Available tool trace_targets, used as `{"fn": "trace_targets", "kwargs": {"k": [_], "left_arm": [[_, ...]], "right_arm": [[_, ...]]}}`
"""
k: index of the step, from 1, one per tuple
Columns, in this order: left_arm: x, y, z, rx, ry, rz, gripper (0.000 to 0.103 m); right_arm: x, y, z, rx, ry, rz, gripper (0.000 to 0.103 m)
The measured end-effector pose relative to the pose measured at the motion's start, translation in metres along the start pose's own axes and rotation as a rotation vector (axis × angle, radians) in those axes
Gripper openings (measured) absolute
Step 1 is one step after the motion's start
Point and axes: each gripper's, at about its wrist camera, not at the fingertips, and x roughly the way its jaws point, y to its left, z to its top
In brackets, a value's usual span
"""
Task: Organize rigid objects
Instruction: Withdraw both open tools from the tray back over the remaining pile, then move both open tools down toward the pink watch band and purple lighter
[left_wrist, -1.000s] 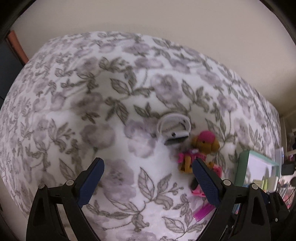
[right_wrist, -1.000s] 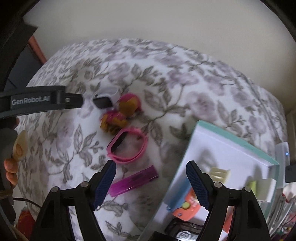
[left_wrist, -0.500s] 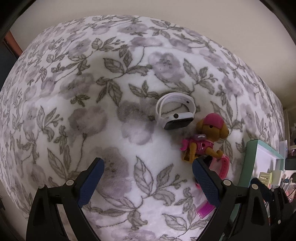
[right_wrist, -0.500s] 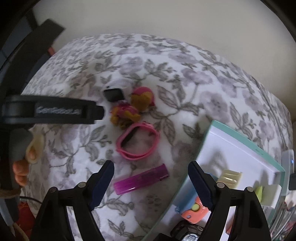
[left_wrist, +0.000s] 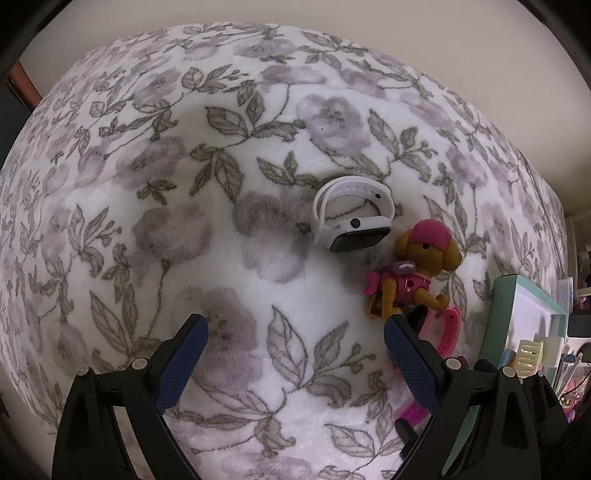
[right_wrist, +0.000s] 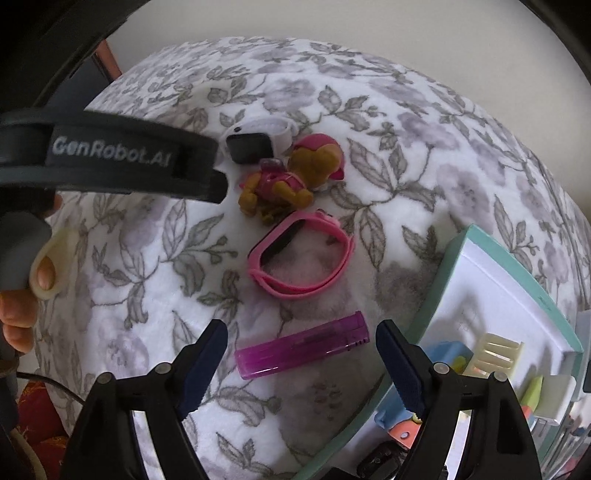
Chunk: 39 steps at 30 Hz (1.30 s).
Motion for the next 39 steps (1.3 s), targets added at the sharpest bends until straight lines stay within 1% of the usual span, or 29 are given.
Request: {"fn": "trace_targets", "kwargs": {"k": [3,4,6,15,17,18,19,21,24,27,29,32,34,36,39], "left_arm": [[0.001,0.0,0.0,-0.001,0.002,-0.003,0.096],[0.001,0.0,0.0,-0.001,0.002,-0.004,0.096],[0.001,-0.002,0.0,-0.001,0.0,-0.005,0.096],[0.002,0.0,-0.002,-0.01,0.008,-0.015,0.096],[0.003,0.002,-0.001,-0.013,0.01,-0.021,0.096],[0.003,0.003,-0.001,-0.014,0.011,-0.025,0.096],[0.003,0.003,-0.001,-0.013,0.012,-0.031,0.096],[0.002,0.003,0.0,-0.01,0.014,-0.042,0.096],[0.002,0.0,0.001,0.001,0.017,-0.059,0.096],[0.004,-0.006,0.001,0.022,0.025,-0.071,0.096],[0.005,-0.011,0.001,0.034,0.029,-0.077,0.096],[0.008,-0.021,0.0,0.054,0.039,-0.098,0.096],[0.01,-0.03,-0.002,0.082,0.04,-0.101,0.096],[0.013,-0.037,-0.003,0.105,0.04,-0.087,0.096],[0.02,-0.045,-0.004,0.111,0.045,-0.078,0.096]], "right_arm": [[0.004,0.008,-0.005,-0.035,0.03,0.014,0.086],[0.005,0.012,-0.007,-0.058,0.037,0.002,0.086],[0.006,0.015,-0.009,-0.081,0.043,-0.013,0.086],[0.007,0.028,-0.024,-0.131,0.058,-0.025,0.086],[0.009,0.026,-0.026,-0.13,0.058,-0.032,0.083],[0.01,0.025,-0.026,-0.124,0.057,-0.04,0.079],[0.012,0.022,-0.025,-0.111,0.061,-0.045,0.071],[0.013,0.014,-0.025,-0.078,0.063,-0.033,0.062],[0.012,0.012,-0.027,-0.079,0.059,-0.033,0.059],[0.011,0.012,-0.029,-0.079,0.057,-0.03,0.058],[0.011,0.011,-0.03,-0.07,0.055,-0.033,0.056],[0.006,0.002,-0.026,-0.045,0.049,-0.027,0.05],[0.004,-0.005,-0.025,-0.018,0.045,-0.025,0.042],[0.003,-0.009,-0.025,0.0,0.039,-0.008,0.041],[0.002,-0.011,-0.024,0.0,0.035,-0.015,0.042]]}}
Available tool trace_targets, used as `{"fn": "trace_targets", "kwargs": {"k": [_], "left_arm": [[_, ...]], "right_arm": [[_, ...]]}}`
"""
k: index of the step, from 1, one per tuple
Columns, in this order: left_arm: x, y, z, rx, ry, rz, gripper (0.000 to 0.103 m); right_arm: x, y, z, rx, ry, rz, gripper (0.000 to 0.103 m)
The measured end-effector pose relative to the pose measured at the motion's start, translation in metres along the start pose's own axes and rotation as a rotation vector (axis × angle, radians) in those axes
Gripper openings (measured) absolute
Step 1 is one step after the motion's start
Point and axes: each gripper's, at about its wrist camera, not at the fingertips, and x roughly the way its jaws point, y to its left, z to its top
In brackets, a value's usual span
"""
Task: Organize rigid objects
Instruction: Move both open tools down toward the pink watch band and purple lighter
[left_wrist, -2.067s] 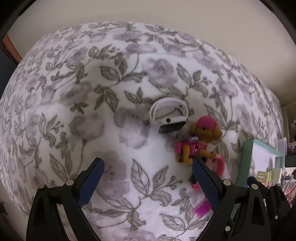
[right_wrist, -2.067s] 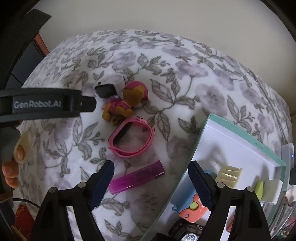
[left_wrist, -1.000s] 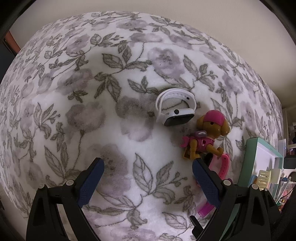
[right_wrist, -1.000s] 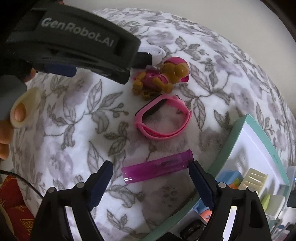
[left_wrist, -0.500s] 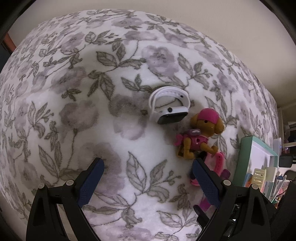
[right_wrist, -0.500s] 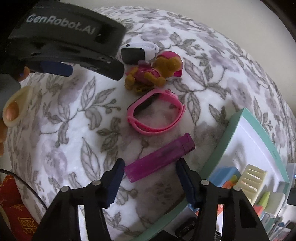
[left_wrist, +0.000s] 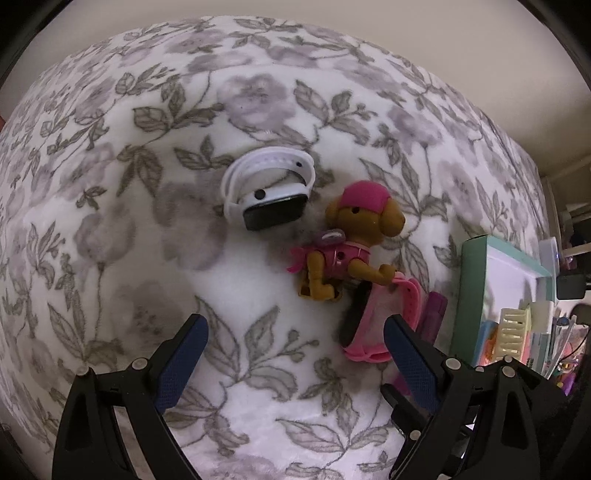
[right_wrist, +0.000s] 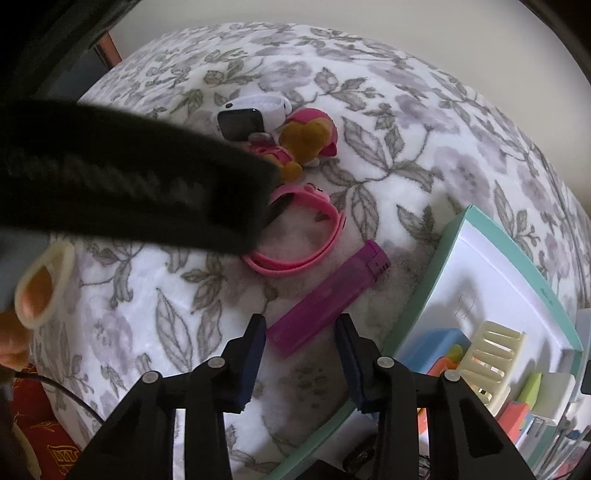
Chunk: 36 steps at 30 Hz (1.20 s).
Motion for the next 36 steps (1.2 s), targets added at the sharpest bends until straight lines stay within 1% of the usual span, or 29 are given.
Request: {"fn": "trace_targets", "kwargs": {"k": [4,8,14,20,24,26,31,33,36], "left_arm": [[0.014,-0.009,0.002,0.005,0.018,0.011,0.096],[0.021,-0.01,-0.001,-0.005,0.012,0.044,0.096],[0.034,-0.026,-0.007,0.026,-0.02,0.157,0.097],[0.032,-0.034,-0.014,0.042,-0.04,0.203,0.097],[0.026,-0.02,-0.013,0.051,-0.037,0.256,0.097],[0.025,-0.015,-0.014,0.05,-0.035,0.269,0.097],[0.021,0.001,-0.015,0.028,-0.037,0.309,0.097],[0.02,0.009,-0.015,0.021,-0.04,0.333,0.097],[0.018,0.023,-0.014,-0.005,-0.04,0.344,0.097]], "right_arm": [[-0.001,-0.003,0.0,0.008,-0.002,0.004,0.042],[-0.002,-0.005,0.001,0.009,-0.004,0.013,0.042],[-0.004,-0.006,0.0,0.009,-0.005,0.012,0.042],[-0.005,-0.007,-0.001,0.02,-0.011,0.026,0.042],[-0.01,-0.01,0.0,0.034,-0.021,0.025,0.042],[-0.012,-0.013,0.001,0.048,-0.026,0.022,0.042],[-0.015,-0.02,0.005,0.075,-0.04,0.01,0.042],[-0.014,-0.023,0.01,0.072,-0.052,0.008,0.044],[-0.012,-0.023,0.014,0.054,-0.063,-0.011,0.046]]}}
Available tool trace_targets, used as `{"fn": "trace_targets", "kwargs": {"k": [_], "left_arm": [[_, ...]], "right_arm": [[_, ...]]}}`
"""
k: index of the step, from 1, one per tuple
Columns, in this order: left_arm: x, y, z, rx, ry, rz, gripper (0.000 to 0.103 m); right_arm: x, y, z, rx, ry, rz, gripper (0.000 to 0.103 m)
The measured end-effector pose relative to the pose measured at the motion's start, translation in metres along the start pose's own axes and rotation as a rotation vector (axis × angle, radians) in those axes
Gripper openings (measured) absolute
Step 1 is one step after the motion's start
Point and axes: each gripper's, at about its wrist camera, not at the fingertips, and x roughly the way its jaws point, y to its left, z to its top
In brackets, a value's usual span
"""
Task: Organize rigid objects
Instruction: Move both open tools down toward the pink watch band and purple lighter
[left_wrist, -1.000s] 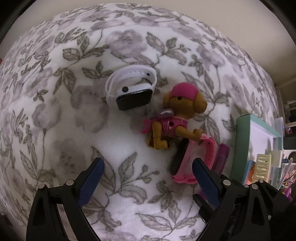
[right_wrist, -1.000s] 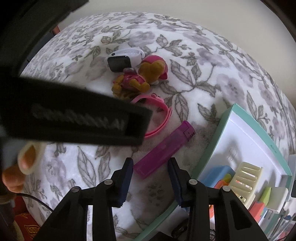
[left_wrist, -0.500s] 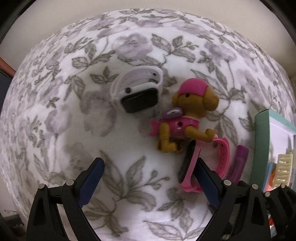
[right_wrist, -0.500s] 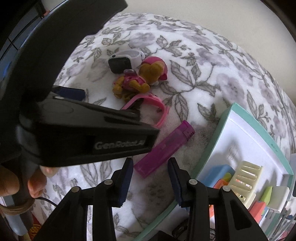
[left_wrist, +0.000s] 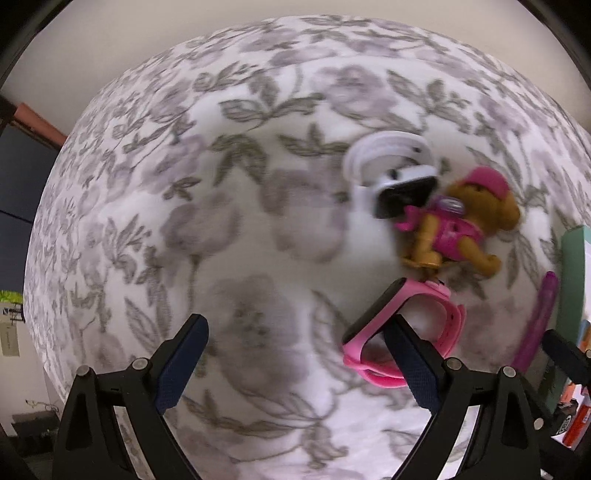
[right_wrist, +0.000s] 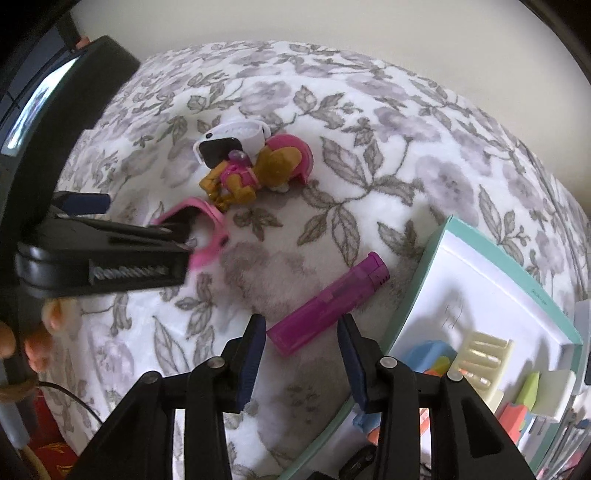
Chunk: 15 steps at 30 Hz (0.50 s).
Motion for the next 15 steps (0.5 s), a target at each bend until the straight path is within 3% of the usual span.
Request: {"fn": "trace_targets", "kwargs": {"k": [3,7,12,15], "left_arm": [[0.0,0.012,-0.001,-0.014,-0.001,0.025,0.097],[-0.001,0.017,-0.002,-0.01,-0.002,0.033,0.097],[0.0,0.025,-0.002,-0.001,-0.003,0.03,0.097],[0.0,0.028,-0.003,-0.005,0.001,0.023,0.097]], "right_arm": [[0.004,0.005,0.003,-0.008,-0.015,-0.008,0.052],[0.016,0.02,0.01,-0.013,-0.014,-0.072,0.052],[0.015,0.018,0.013,0.023,0.003,-0.002,0.052],[0.007,0.013,0.014,0.025,0.007,-0.017,0.053]]}}
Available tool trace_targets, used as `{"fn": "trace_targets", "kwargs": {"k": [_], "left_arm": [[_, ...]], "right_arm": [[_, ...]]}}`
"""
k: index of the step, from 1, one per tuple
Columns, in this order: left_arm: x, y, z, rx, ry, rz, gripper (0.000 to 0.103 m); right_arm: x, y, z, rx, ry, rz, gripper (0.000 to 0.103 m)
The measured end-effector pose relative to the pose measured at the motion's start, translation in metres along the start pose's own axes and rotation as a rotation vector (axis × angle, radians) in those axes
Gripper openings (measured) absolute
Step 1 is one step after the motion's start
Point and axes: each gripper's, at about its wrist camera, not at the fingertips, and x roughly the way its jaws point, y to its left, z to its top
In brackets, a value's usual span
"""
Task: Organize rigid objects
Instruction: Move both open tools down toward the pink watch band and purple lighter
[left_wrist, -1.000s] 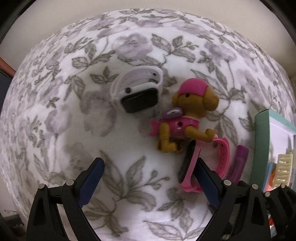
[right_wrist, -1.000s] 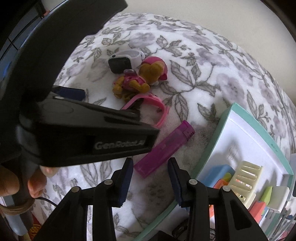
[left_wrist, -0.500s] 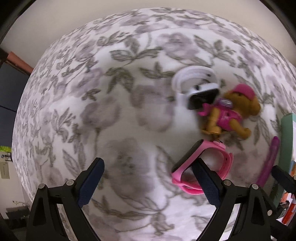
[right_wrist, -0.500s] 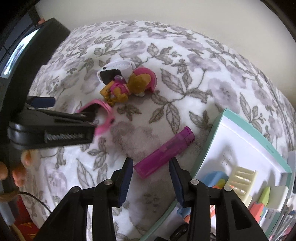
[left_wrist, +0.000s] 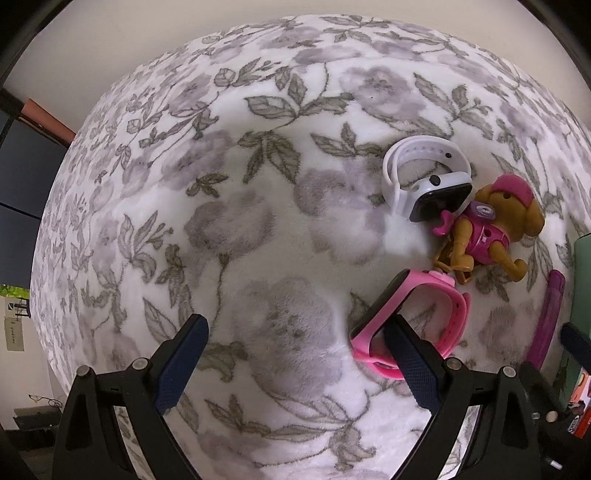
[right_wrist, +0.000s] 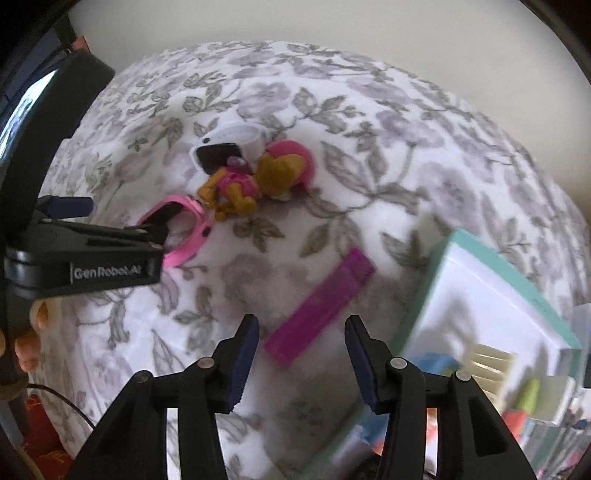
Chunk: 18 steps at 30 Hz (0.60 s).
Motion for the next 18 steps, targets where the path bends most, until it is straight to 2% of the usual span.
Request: {"fn": "trace_targets", "kwargs": {"k": [1,5,10,18], "left_arm": [[0.0,0.0,0.0,0.001,0.0,0.0,0.097],[0.001,-0.002,0.001,-0.003,0.002,-0.003,0.097],[0.002,-0.003,0.002,-0.005,0.004,-0.005,0.097],[0.002,-0.005,0.002,-0.008,0.006,-0.006,0.097]], "right_arm": [[-0.005,-0.004,0.0,0.007,-0.005,0.016,0.053],[-0.017,-0.002,0.0,-0.024,-0.011,-0.041,0.053],[-0.017,0.012,-0.006,-0.141,-0.005,-0.162,0.053],[-0.006,0.029,-0.015,-0.293,0.011,-0.253,0.053]]}}
